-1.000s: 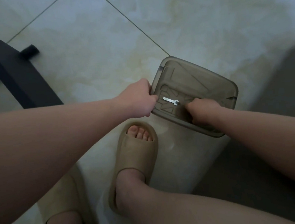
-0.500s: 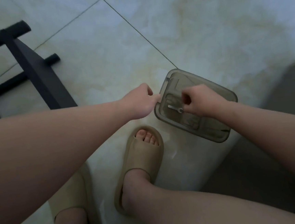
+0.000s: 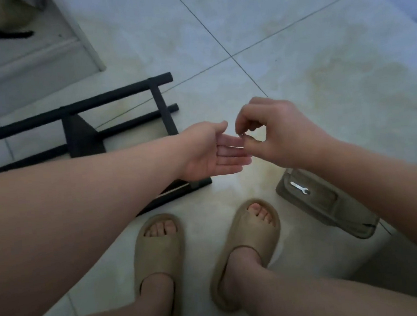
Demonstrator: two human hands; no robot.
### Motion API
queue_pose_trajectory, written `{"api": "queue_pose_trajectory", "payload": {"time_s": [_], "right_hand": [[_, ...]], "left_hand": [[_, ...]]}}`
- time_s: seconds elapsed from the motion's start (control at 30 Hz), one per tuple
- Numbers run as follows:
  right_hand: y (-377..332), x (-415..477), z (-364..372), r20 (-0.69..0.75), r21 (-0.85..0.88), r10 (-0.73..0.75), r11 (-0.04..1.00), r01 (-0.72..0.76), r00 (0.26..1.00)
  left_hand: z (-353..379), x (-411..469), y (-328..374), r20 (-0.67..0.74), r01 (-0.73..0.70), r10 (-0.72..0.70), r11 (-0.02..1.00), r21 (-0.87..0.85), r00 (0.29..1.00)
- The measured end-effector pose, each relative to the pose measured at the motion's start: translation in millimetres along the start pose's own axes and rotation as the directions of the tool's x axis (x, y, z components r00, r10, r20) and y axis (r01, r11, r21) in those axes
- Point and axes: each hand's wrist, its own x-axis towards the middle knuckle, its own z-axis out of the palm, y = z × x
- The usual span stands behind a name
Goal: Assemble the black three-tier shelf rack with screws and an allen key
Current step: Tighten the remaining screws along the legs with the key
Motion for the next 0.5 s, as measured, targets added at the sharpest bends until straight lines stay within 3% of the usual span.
{"api": "queue_pose_trajectory", "payload": {"time_s": [0.1,0.27,0.4,0.5], "right_hand": [[-25,23,18,0.061,0.006,-0.030,1.000,0.030,0.998],[-30,50,53,0.092,-0.002,-0.002,1.000,0.002,0.996],[-10,64,89,0.321,-0.095,0.124,0.991,-0.098,0.939],[5,62,109,0.501,-0.248,0.164,0.968,-0.041,0.850]], "left_hand": [[-25,-16,0,0.001,-0.012,0.012,0.996,-0.093,1.000],[-74,-10,-11,-0.186,-0.017,-0.009,0.990,-0.141,0.982],[-117,10,-20,-0.287,-0.086,0.052,0.991,-0.105,0.956],[-134,28,-35,-0.365,-0.128,0.133,0.991,0.038,0.921]]}}
